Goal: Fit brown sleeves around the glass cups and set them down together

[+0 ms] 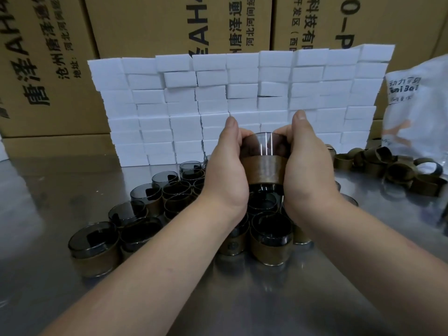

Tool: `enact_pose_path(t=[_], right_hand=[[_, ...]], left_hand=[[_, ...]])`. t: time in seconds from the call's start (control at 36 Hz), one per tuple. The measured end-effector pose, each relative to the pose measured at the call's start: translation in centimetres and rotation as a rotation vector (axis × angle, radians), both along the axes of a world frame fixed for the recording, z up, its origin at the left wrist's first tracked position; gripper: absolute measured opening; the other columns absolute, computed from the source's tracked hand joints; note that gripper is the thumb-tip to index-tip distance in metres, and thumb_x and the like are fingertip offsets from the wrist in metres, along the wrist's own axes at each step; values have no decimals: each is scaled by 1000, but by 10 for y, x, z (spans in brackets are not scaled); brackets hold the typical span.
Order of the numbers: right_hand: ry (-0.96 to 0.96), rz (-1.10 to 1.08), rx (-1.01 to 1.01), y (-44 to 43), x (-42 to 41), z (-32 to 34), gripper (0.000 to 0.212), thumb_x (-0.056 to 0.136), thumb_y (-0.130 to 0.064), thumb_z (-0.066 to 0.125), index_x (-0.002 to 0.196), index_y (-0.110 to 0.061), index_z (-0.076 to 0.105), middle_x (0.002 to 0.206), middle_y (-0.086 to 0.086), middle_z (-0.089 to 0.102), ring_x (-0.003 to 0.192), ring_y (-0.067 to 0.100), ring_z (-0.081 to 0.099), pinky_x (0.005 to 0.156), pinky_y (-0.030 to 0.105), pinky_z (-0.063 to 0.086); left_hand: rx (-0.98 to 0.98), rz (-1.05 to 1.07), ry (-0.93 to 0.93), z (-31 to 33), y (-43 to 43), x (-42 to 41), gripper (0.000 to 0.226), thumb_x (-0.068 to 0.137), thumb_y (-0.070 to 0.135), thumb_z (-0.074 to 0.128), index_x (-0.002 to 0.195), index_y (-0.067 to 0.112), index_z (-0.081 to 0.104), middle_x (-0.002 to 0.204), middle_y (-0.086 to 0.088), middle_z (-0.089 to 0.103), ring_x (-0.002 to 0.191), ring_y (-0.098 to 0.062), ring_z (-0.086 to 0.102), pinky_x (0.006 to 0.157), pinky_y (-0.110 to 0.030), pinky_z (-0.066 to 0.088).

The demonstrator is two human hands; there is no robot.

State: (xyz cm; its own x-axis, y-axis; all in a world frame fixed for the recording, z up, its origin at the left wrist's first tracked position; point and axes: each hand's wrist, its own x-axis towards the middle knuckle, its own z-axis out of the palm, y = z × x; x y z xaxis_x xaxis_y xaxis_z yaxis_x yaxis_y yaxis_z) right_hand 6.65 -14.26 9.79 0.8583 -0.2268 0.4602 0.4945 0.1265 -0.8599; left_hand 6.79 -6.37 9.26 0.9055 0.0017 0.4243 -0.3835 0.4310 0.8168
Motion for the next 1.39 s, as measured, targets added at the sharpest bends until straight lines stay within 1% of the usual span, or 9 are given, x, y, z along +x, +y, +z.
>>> enact_pose_path(t=[0.11, 0.25, 0.39, 0.67, 0.81, 0.92, 1.06, 1.19, 1.39], right_hand=[[13, 15, 17, -1, 1, -1, 52, 80, -55, 33, 43, -27, 56, 44, -11, 51, 48, 7, 50, 59, 27, 42], [-14, -26, 3, -1, 1, -9, 59, 93, -48, 32, 42, -25, 54, 43, -11, 49, 42, 2, 46, 42, 12, 37], [-7, -26, 1, -3, -1, -10, 60, 97, -44, 33, 44, -22, 47, 43, -10, 45, 40, 4, 42, 39, 11, 34], [20, 14, -32, -5, -4, -10, 44, 83, -50, 38, 48, -23, 35, 45, -5, 33, 40, 11, 32, 38, 13, 26], [3, 20, -64, -6, -5, -11, 49, 90, -46, 40, 53, -14, 39, 43, -6, 30, 40, 10, 29, 37, 12, 25], [-9, 7, -96, -7, -4, -7, 57, 82, -50, 38, 52, -2, 36, 42, -6, 30, 39, 9, 29, 37, 12, 26], [-6, -9, -115, -5, -4, -5, 53, 79, -52, 36, 48, -8, 39, 40, -7, 30, 38, 8, 30, 36, 12, 26], [-9, -26, -157, -5, -4, -5, 59, 80, -53, 34, 55, 1, 37, 43, -4, 30, 41, 10, 30, 37, 16, 26], [0, -33, -169, -4, -3, -6, 59, 81, -54, 32, 54, -3, 38, 46, -3, 32, 43, 11, 31, 40, 18, 27]], left_hand=[[6, 15, 35, -1, -2, -1, 47, 96, 46, 31, 61, 16, 42, 63, -4, 46, 56, -14, 46, 52, -23, 41], [-3, 57, 69, -3, -4, 1, 48, 95, 44, 34, 55, 19, 40, 60, -3, 43, 56, -15, 43, 55, -26, 36], [23, 78, 36, -6, -4, 1, 47, 89, 47, 40, 48, 23, 41, 57, -1, 42, 56, -16, 42, 59, -30, 35], [158, 121, -69, -5, -1, 4, 40, 77, 41, 47, 40, 24, 43, 45, 7, 40, 44, -9, 40, 45, -16, 35], [177, 143, -67, -7, 0, 5, 46, 95, 31, 45, 50, 18, 43, 46, 5, 39, 43, -10, 38, 44, -13, 32], [190, 168, -65, -2, -1, 2, 40, 81, 45, 50, 67, 8, 48, 63, -7, 36, 57, -17, 35, 51, -25, 31], [198, 175, -47, -1, 2, 3, 39, 73, 51, 50, 53, 19, 42, 54, -4, 37, 49, -14, 37, 47, -22, 33], [209, 173, -46, -2, 3, 5, 41, 73, 53, 49, 47, 22, 41, 51, 0, 39, 50, -15, 37, 51, -26, 33], [211, 176, -51, -1, 5, 3, 46, 73, 53, 47, 40, 23, 42, 50, 0, 39, 51, -16, 38, 53, -27, 33]])
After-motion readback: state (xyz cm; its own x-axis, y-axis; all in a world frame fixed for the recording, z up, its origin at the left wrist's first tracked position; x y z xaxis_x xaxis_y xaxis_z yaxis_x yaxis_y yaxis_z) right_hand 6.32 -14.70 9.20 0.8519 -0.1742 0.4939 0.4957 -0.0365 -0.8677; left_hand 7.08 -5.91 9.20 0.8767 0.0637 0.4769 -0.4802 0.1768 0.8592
